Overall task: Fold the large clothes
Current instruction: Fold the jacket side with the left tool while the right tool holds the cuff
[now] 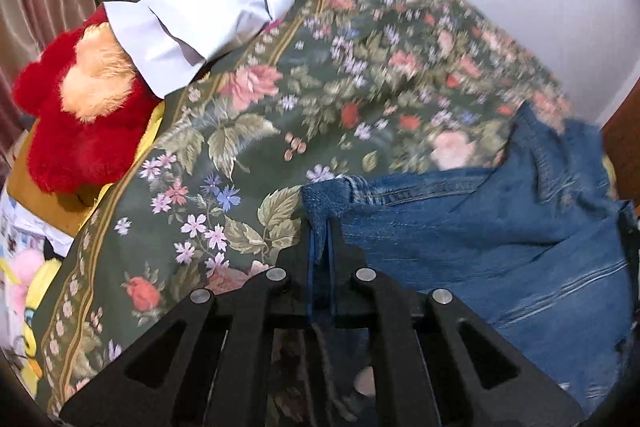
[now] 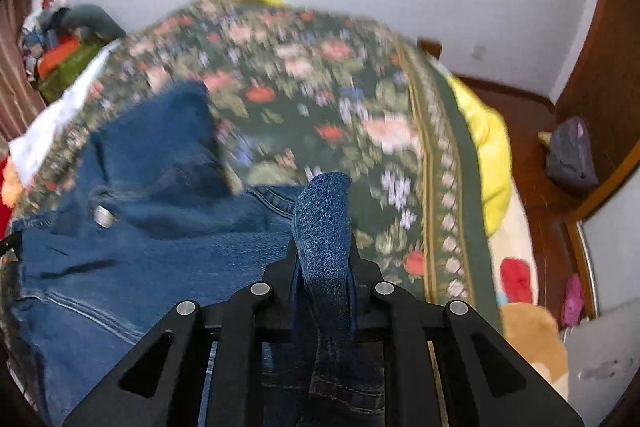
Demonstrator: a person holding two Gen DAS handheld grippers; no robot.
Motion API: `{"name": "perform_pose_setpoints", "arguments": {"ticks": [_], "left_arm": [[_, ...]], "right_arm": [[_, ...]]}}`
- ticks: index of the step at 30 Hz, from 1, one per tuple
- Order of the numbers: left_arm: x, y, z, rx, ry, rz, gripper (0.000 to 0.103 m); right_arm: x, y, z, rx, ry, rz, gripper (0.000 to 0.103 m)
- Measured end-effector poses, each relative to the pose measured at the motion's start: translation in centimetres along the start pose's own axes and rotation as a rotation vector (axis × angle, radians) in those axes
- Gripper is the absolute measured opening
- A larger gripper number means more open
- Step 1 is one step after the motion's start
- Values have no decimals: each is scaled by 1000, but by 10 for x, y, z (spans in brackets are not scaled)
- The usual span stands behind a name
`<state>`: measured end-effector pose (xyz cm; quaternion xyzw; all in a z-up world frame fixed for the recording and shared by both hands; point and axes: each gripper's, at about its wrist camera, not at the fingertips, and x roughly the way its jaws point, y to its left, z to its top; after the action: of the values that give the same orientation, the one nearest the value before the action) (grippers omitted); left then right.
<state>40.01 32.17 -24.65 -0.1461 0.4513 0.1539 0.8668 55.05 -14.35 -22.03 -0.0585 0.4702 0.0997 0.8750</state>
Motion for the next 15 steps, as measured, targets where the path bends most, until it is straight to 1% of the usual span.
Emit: {"name": "perform_pose_setpoints", "arguments": {"ticks": [1, 2, 3, 4, 5, 7, 11, 15], "left_arm": [[5, -2, -1, 14, 7, 21, 10], [12, -5, -3, 26, 15, 46, 14], [18, -5, -4, 27, 23, 68, 16], [22, -5, -6, 21, 30, 76, 18], [23, -4, -7, 10, 29, 76, 18], [21, -3, -7, -8, 25, 76, 19], [12, -7, -9, 29, 45, 110, 25], [-17, -11, -11, 46, 51, 94, 25]], "right_arm": [[7, -2, -2, -9, 11, -20, 30], [9, -4, -3, -16, 8, -42, 46], [9, -6, -4, -19, -5, -80, 57], [7, -9, -5, -26, -21, -127, 77], [6, -11, -6, -35, -30, -147, 81], [2, -16, -7, -42, -22, -132, 81], [-19, -19, -8, -39, -25, -122, 81], [-56, -18, -9, -12, -64, -63, 81]]}}
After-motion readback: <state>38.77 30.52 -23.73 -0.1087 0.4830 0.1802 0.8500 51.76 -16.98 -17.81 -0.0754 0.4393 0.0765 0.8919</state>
